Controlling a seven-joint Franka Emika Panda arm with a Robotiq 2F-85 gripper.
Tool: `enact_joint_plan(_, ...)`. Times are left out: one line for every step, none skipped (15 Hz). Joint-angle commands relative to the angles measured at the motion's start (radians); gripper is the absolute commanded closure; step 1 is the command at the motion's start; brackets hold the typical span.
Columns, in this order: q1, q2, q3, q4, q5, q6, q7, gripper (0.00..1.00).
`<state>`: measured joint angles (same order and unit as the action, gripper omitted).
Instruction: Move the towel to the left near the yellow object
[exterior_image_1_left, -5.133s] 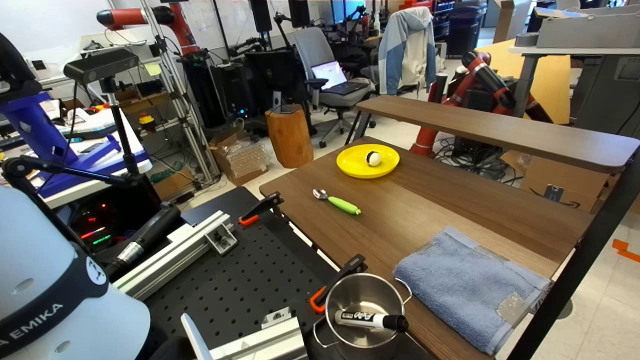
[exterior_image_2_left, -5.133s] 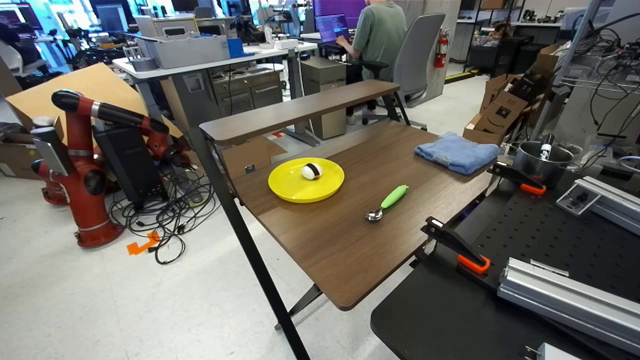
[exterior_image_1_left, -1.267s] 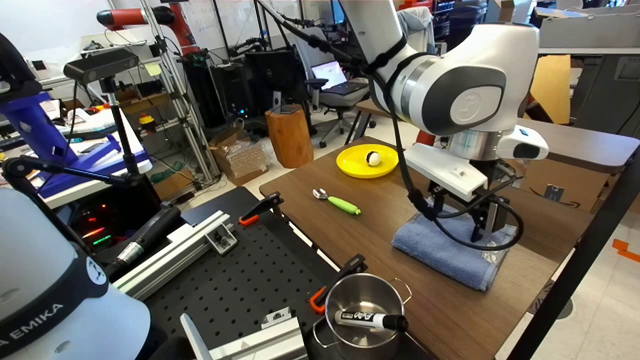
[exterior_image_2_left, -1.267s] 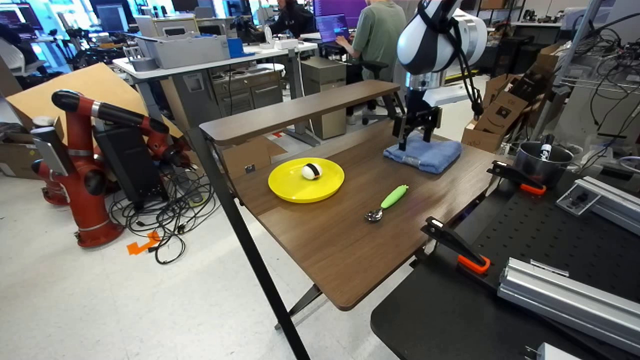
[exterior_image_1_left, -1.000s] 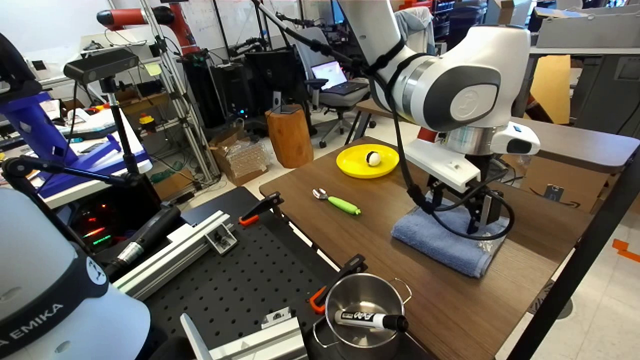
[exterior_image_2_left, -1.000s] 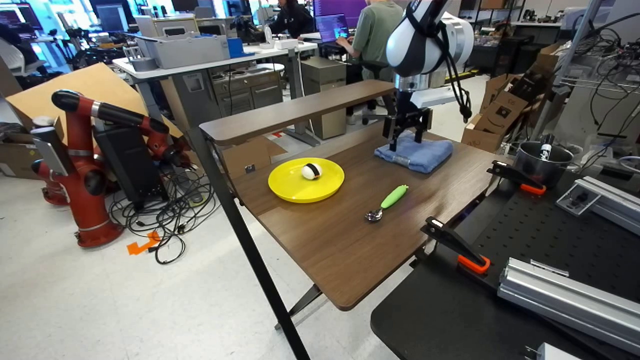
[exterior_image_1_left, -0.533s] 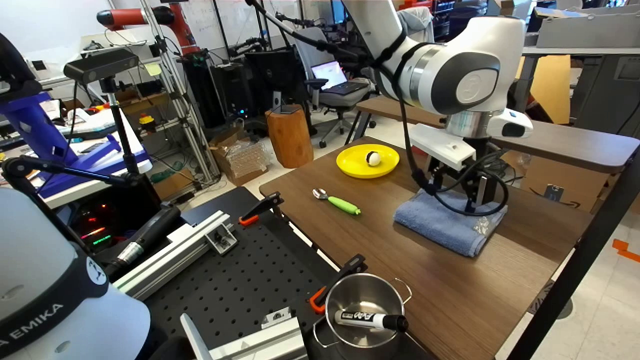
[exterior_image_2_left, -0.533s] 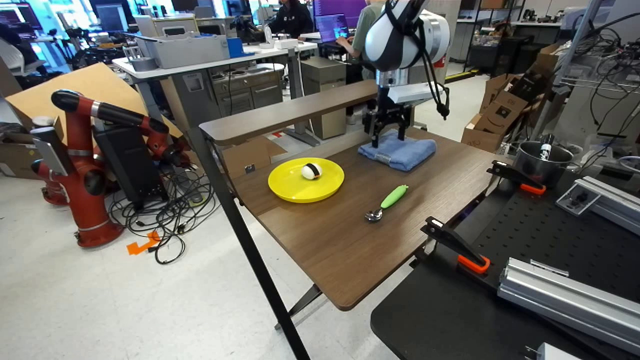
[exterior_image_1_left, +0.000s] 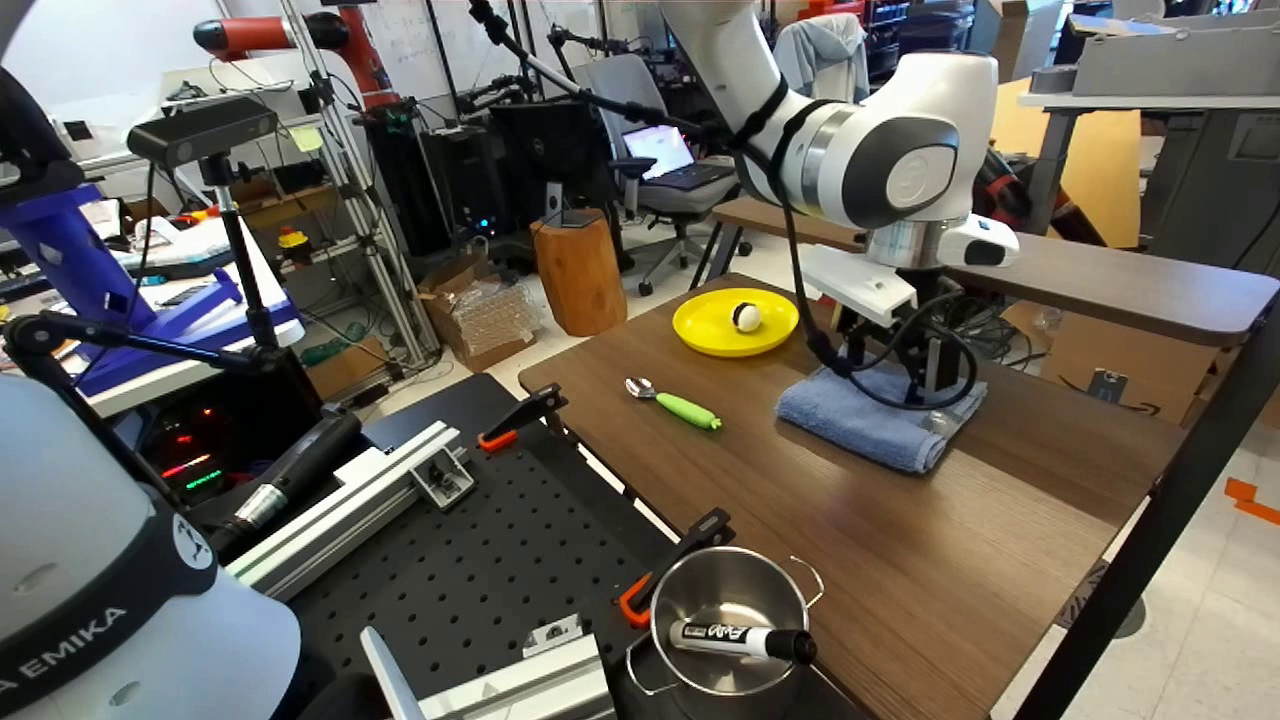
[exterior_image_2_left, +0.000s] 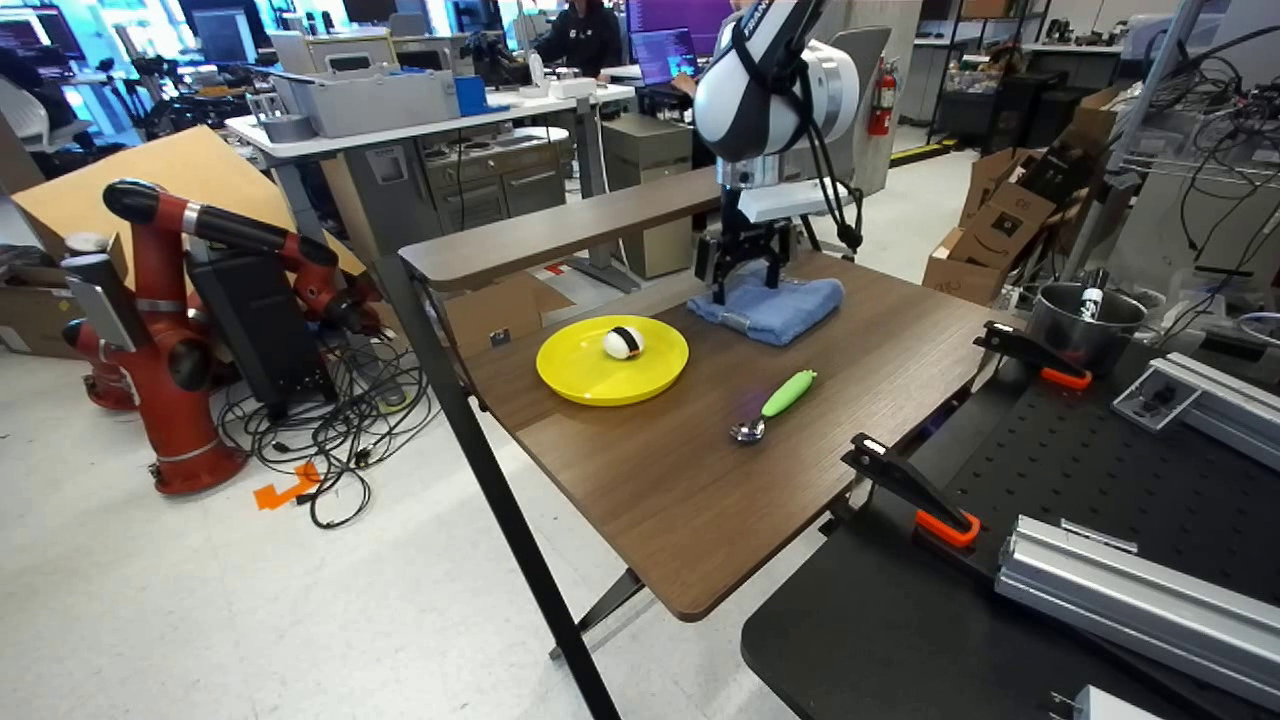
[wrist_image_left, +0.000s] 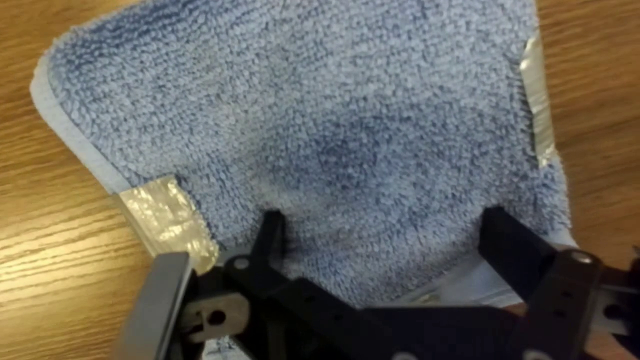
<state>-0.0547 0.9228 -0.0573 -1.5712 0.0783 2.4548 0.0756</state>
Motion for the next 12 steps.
enact_joint_plan(0.023,0.026,-0.002,0.047,-0.015,-0.028,0.028,0.0)
enact_joint_plan(0.031,0.023,-0.002,0.044,-0.017,-0.023,0.03,0.0)
enact_joint_plan(0.04,0.022,-0.004,0.042,-0.019,-0.02,0.036,0.0)
enact_joint_plan(0.05,0.025,-0.007,0.044,-0.021,-0.017,0.042,0.0)
enact_joint_plan(0.059,0.028,-0.009,0.047,-0.023,-0.014,0.053,0.0)
enact_joint_plan(0.067,0.031,-0.012,0.051,-0.026,-0.011,0.062,0.0)
enact_joint_plan(0.072,0.029,-0.011,0.051,-0.028,-0.012,0.069,0.0)
enact_joint_plan(0.074,0.024,-0.01,0.048,-0.029,-0.016,0.073,0.0)
enact_joint_plan(0.076,0.017,-0.008,0.042,-0.024,-0.014,0.084,0.0)
enact_joint_plan(0.08,0.008,-0.01,0.036,-0.023,-0.018,0.093,0.0)
enact_joint_plan(0.08,-0.001,-0.009,0.026,-0.021,-0.013,0.098,0.0)
enact_joint_plan(0.076,-0.016,-0.004,0.011,-0.017,-0.017,0.097,0.0)
